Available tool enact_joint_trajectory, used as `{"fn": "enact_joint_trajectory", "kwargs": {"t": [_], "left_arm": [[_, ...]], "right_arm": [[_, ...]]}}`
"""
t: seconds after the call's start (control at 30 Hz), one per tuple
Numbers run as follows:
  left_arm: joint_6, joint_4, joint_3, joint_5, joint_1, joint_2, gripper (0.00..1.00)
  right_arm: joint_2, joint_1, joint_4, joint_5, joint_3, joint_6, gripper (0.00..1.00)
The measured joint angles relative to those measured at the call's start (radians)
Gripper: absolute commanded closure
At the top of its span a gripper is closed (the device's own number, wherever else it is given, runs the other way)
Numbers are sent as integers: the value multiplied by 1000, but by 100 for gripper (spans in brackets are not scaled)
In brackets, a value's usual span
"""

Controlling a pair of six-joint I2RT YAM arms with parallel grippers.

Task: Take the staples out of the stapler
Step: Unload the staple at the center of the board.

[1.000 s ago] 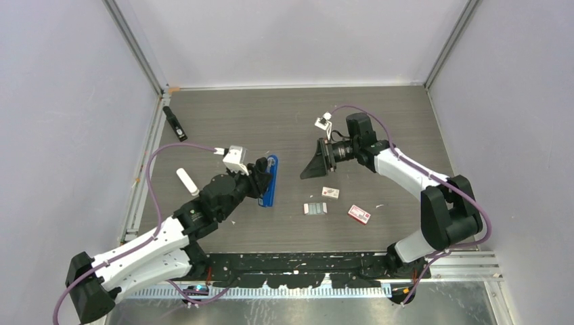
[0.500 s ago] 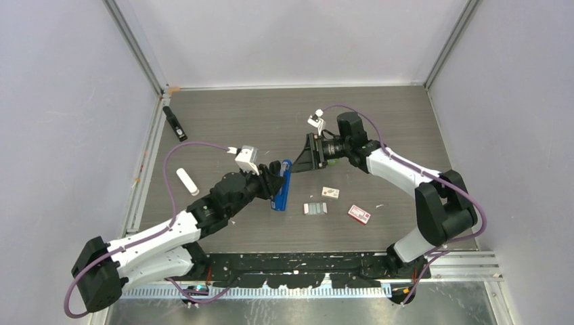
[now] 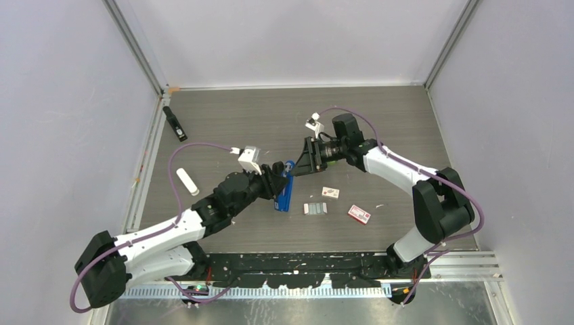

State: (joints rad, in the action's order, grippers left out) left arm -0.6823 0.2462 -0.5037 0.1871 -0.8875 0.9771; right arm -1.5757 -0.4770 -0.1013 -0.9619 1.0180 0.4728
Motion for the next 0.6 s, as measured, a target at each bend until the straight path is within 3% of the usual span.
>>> {"fn": "enact_joint_trajectory", "kwargs": {"t": [0.27, 0.6], "left_arm": [[-11, 34, 1, -21, 0, 32, 100], [-11, 40, 1, -32, 1, 67, 100]], "right_arm": [[-12, -6, -8, 13, 9, 0, 52], [-32, -12, -39, 28, 32, 0, 84]]}}
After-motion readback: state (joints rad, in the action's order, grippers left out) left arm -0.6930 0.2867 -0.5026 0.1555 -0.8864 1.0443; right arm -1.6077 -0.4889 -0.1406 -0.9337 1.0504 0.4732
